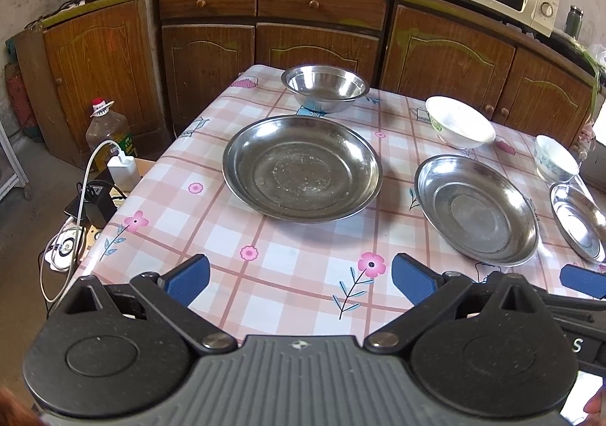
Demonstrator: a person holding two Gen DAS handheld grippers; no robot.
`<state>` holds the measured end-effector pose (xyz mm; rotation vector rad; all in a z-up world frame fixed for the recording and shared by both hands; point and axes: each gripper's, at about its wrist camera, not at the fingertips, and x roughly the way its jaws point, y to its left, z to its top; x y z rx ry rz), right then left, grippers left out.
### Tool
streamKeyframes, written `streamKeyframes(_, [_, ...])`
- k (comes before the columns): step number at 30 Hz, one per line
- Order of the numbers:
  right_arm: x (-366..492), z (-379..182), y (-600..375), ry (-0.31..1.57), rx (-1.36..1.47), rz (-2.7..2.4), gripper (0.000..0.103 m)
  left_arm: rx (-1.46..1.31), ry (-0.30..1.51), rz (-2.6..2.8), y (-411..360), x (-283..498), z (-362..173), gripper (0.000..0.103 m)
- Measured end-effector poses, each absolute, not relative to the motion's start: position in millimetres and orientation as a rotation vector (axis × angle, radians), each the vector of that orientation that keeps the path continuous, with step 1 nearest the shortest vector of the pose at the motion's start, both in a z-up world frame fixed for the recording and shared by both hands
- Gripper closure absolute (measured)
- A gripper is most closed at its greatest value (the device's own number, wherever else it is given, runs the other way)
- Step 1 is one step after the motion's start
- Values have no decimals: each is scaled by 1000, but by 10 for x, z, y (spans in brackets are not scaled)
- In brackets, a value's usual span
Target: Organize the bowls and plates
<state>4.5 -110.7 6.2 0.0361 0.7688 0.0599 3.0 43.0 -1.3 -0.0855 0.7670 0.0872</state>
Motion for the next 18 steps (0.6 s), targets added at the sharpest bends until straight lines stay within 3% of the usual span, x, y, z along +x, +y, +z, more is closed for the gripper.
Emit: streamKeyframes(18, [167,16,-929,789,9,90,0,-89,761,122,575,90,-32,0])
